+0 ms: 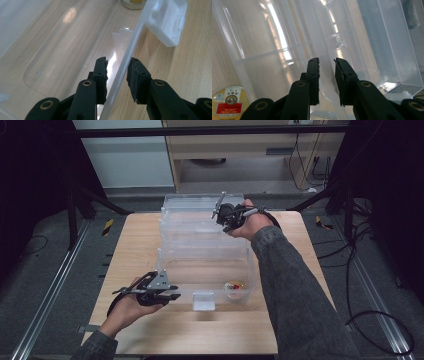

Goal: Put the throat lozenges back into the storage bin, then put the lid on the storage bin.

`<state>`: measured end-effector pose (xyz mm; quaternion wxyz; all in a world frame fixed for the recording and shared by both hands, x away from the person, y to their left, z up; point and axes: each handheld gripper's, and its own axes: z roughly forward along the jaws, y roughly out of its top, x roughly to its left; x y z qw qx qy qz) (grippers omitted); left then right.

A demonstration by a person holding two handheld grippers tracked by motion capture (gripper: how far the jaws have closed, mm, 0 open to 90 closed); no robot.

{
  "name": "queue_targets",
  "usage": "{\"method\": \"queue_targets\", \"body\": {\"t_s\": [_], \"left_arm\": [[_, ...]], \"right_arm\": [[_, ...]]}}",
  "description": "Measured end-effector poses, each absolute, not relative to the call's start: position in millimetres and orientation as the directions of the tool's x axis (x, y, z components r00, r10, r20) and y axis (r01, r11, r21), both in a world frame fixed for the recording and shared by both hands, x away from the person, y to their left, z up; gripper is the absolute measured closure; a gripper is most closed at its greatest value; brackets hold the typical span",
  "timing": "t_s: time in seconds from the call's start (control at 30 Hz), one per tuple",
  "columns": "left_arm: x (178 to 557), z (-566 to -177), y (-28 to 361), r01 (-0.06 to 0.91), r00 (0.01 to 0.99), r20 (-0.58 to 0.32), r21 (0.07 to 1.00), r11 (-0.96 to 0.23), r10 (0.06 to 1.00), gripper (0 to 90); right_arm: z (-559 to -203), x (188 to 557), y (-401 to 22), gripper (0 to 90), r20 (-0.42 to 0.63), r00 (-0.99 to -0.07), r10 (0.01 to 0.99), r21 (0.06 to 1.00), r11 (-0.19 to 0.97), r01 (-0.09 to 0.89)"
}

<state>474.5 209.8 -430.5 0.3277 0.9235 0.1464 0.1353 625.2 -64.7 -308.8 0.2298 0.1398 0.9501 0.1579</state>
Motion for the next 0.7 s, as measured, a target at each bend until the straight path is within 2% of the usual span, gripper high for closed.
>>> {"method": "queue_targets", "body": {"t_s": [0.4,0.7], "left_arm": [[477.0,-429.8,210.3,0.187,0.924,0.142,0.643,-0.743,0.356,70.3],[477.8,-429.3,210.5,0.203,0.923,0.120,0.654,-0.729,0.366,71.0]], "right_arm": [[-308.6,626.9,-63.2,73.0,-0.383,-0.853,0.355,0.367,0.906,0.212],[-307.0,624.7,-65.0,77.2,-0.380,-0.865,0.327,0.367,0.912,0.184]]}}
